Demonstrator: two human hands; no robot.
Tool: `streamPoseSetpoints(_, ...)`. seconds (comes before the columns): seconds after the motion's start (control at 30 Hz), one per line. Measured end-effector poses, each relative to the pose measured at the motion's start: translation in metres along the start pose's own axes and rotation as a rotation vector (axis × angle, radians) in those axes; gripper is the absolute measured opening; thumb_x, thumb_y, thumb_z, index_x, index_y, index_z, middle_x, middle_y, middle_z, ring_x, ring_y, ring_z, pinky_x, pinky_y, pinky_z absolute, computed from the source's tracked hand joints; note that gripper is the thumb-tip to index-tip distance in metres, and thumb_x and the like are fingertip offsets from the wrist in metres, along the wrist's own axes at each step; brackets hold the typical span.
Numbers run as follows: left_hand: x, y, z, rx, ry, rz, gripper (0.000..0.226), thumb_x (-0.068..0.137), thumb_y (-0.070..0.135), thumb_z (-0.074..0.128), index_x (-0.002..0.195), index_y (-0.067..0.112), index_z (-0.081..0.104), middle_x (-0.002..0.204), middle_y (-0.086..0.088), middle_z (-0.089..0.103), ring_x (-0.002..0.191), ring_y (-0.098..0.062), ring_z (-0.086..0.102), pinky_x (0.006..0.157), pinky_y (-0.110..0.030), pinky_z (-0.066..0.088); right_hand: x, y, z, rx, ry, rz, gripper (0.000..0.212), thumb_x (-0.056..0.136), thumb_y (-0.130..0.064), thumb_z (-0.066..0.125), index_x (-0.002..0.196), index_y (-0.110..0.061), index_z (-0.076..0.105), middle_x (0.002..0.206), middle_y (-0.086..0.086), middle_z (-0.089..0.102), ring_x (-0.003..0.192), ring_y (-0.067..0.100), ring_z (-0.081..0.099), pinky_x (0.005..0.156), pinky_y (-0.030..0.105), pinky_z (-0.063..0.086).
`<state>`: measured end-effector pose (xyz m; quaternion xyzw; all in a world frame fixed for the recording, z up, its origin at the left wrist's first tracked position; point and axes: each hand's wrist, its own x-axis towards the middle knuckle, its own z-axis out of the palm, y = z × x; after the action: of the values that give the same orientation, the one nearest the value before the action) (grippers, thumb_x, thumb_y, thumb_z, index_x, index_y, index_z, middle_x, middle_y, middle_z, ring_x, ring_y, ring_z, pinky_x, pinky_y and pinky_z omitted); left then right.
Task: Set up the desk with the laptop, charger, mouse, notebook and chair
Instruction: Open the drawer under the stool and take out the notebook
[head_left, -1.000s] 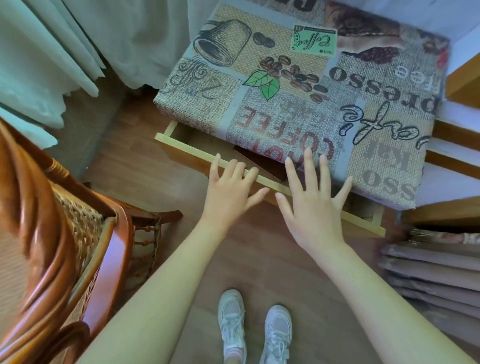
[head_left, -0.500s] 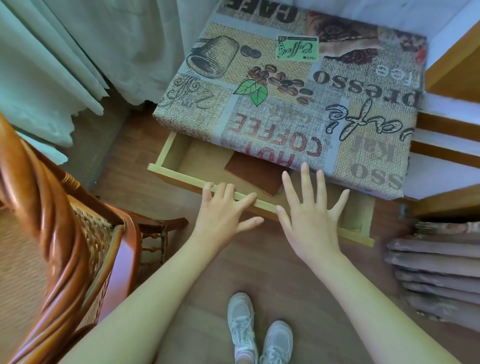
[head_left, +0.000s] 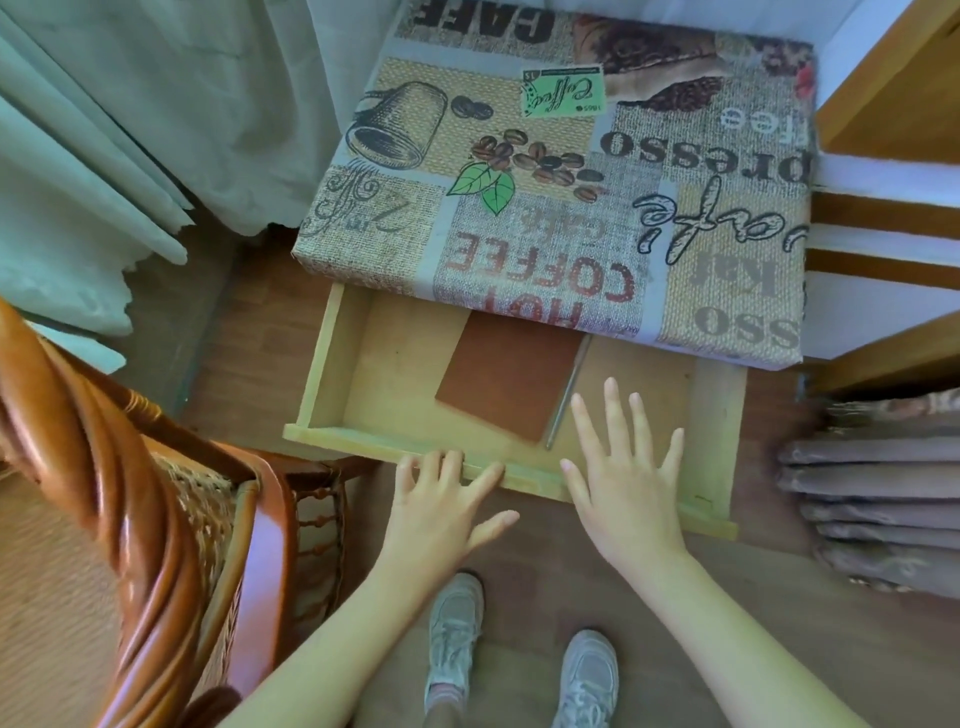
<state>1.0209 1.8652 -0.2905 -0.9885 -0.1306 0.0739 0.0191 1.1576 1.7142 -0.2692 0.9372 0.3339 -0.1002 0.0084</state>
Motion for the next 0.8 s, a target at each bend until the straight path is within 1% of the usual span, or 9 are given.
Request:
streamPoseSetpoints(0.1, 0.014, -0.005, 0.000, -0.075, 0.004, 0.003, 0.055, 0.092, 0.066, 0.030, 0.118, 0.031, 0.064, 0.091, -0.001, 0.070, 0.079, -0.024, 0.065, 0.090, -0.046, 0.033, 0.002, -0.003, 0.003, -0.008, -0.017, 0.050, 0.070, 0.087, -0.041, 0.056, 0.148, -0.021, 0.029, 0.157, 0.013, 0.021, 0.141, 0.037, 0.028, 0.101, 0.071, 0.028)
streamPoseSetpoints(0.17, 0.028, -0.010, -0.003, -0.141, 0.018, 0.017, 0.055, 0.094, 0.062, 0.030, 0.130, 0.031, 0.058, 0.109, -0.001, 0.070, 0.096, -0.024, 0.067, 0.094, -0.047, 0.033, 0.005, -0.006, 0.004, -0.006, -0.027, 0.092, 0.071, 0.087, -0.042, 0.057, 0.149, -0.021, 0.028, 0.158, 0.013, 0.020, 0.142, 0.036, 0.027, 0.102, 0.069, 0.028)
streamPoseSetpoints(0.27, 0.052, -0.019, -0.011, -0.195, 0.057, 0.042, 0.051, 0.093, 0.054, 0.037, 0.138, 0.032, 0.050, 0.136, -0.002, 0.058, 0.123, -0.022, 0.056, 0.101, -0.048, 0.034, 0.010, -0.009, 0.004, -0.012, -0.038, 0.137, 0.071, 0.088, -0.043, 0.055, 0.149, -0.021, 0.027, 0.158, 0.012, 0.018, 0.143, 0.034, 0.025, 0.104, 0.067, 0.027)
streamPoseSetpoints(0.4, 0.075, -0.035, -0.008, -0.198, -0.091, 0.111, 0.070, 0.080, 0.043, 0.055, 0.147, 0.033, 0.034, 0.151, -0.004, 0.042, 0.135, -0.024, 0.043, 0.105, -0.051, 0.032, 0.018, -0.011, 0.004, -0.016, -0.039, 0.172, 0.075, 0.087, -0.044, 0.057, 0.150, -0.020, 0.025, 0.159, 0.013, 0.015, 0.143, 0.034, 0.023, 0.106, 0.066, 0.026)
streamPoseSetpoints(0.5, 0.071, -0.036, 0.002, -0.243, -0.168, 0.078, 0.073, 0.081, 0.047, 0.042, 0.150, 0.035, 0.021, 0.156, -0.006, 0.031, 0.141, -0.025, 0.035, 0.109, -0.055, 0.021, 0.015, -0.014, 0.009, -0.029, -0.085, 0.189, 0.083, 0.084, -0.049, 0.059, 0.151, -0.022, 0.019, 0.160, 0.013, 0.011, 0.144, 0.034, 0.020, 0.106, 0.066, 0.023)
streamPoseSetpoints(0.53, 0.068, -0.035, 0.004, -0.254, -0.172, 0.065, 0.071, 0.084, 0.045, 0.037, 0.151, 0.036, 0.015, 0.159, -0.006, 0.024, 0.144, -0.026, 0.029, 0.111, -0.056, 0.017, 0.013, -0.015, 0.011, -0.021, -0.095, 0.202, 0.085, 0.084, -0.050, 0.059, 0.152, -0.023, 0.016, 0.160, 0.012, 0.008, 0.145, 0.033, 0.018, 0.107, 0.066, 0.022)
streamPoseSetpoints(0.6, 0.063, -0.033, 0.008, -0.254, -0.221, 0.056, 0.070, 0.093, 0.036, 0.030, 0.150, 0.039, -0.011, 0.162, -0.005, -0.010, 0.149, -0.024, -0.003, 0.115, -0.056, 0.004, 0.012, -0.013, 0.013, 0.031, -0.123, 0.235, 0.088, 0.086, -0.052, 0.054, 0.152, -0.026, 0.003, 0.161, 0.008, -0.005, 0.148, 0.030, 0.006, 0.111, 0.064, 0.014)
streamPoseSetpoints(0.67, 0.061, -0.033, 0.004, -0.266, -0.316, 0.031, 0.073, 0.097, 0.031, 0.026, 0.144, 0.038, -0.029, 0.155, -0.004, -0.032, 0.145, -0.022, -0.025, 0.115, -0.055, -0.007, 0.013, -0.012, 0.013, 0.083, -0.142, 0.257, 0.092, 0.086, -0.055, 0.052, 0.151, -0.028, -0.006, 0.160, 0.006, -0.014, 0.148, 0.027, -0.003, 0.113, 0.062, 0.008)
streamPoseSetpoints(0.8, 0.064, -0.033, -0.002, -0.258, -0.361, 0.027, 0.076, 0.096, 0.031, 0.027, 0.142, 0.035, -0.033, 0.152, -0.003, -0.038, 0.142, -0.021, -0.031, 0.113, -0.055, -0.012, 0.018, -0.013, 0.011, 0.096, -0.123, 0.234, 0.099, 0.081, -0.054, 0.059, 0.152, -0.026, -0.003, 0.161, 0.006, -0.007, 0.148, 0.026, 0.001, 0.113, 0.060, 0.010)
